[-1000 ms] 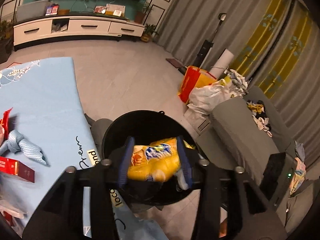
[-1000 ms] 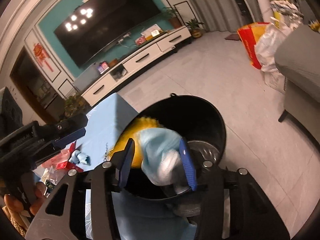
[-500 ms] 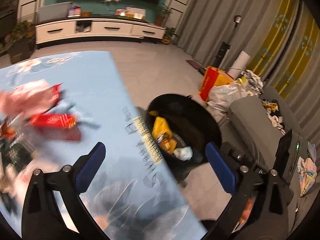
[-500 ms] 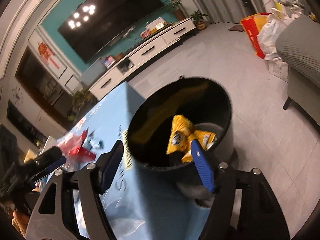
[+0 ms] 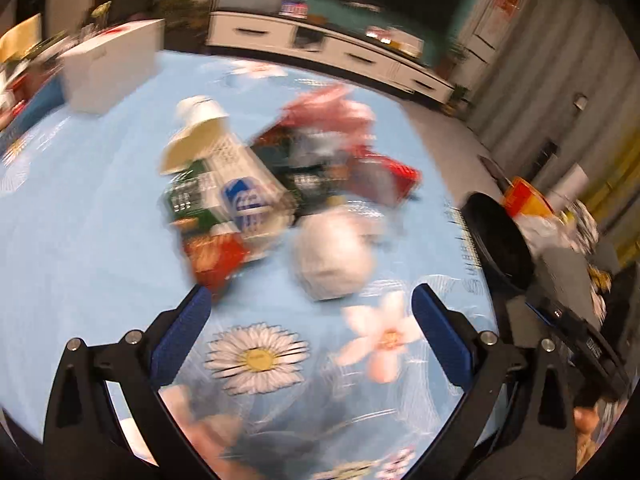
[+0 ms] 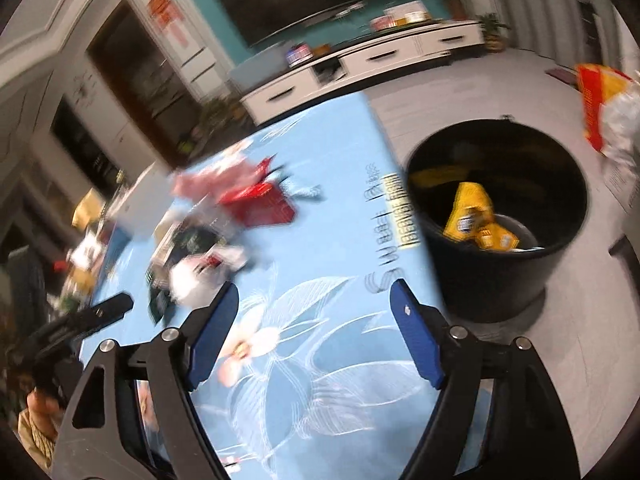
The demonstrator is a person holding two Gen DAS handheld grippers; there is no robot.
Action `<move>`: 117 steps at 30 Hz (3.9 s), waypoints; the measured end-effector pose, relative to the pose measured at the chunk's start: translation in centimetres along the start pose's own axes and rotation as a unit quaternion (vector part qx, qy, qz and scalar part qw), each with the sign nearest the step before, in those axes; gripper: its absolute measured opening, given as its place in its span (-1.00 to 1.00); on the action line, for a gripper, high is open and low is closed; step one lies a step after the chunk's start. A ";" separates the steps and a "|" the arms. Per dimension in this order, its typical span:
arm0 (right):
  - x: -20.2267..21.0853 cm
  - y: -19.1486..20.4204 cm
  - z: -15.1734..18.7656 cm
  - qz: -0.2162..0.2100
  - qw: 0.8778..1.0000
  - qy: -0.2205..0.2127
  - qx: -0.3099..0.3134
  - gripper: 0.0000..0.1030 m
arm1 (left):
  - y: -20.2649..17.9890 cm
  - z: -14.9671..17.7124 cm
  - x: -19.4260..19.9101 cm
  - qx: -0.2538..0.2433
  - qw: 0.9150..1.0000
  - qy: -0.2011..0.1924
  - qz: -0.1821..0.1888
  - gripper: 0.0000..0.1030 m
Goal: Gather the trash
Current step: 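Move both open tools back over the trash pile on the table, then grasp the green snack bag with the left tool while the right tool grasps the white plastic bag, then carry both bags over the black bin and open both tools to drop them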
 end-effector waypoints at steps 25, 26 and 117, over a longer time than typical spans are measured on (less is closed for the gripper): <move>-9.9 11.7 0.7 0.012 0.983 0.093 0.155 0.94 | 6.1 0.0 -2.2 -0.046 0.996 -0.024 -0.078 0.94; -10.1 11.7 0.6 0.014 0.983 0.090 0.157 0.94 | 6.0 -0.1 -2.5 -0.053 0.995 -0.022 -0.078 0.94; 2.7 -15.5 -3.1 0.024 0.977 -0.102 -0.186 0.34 | -22.5 -3.0 -10.8 -0.243 0.956 0.054 0.155 0.59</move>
Point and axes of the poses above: each gripper's, at about its wrist camera, not at the fingertips, and x roughly against the way its jaws point, y to its left, z to its underside, the point moved 4 cm from there along -x, roughly the way its jaws point, and after that the axes turned 7 degrees about y, right-handed, at the moved point
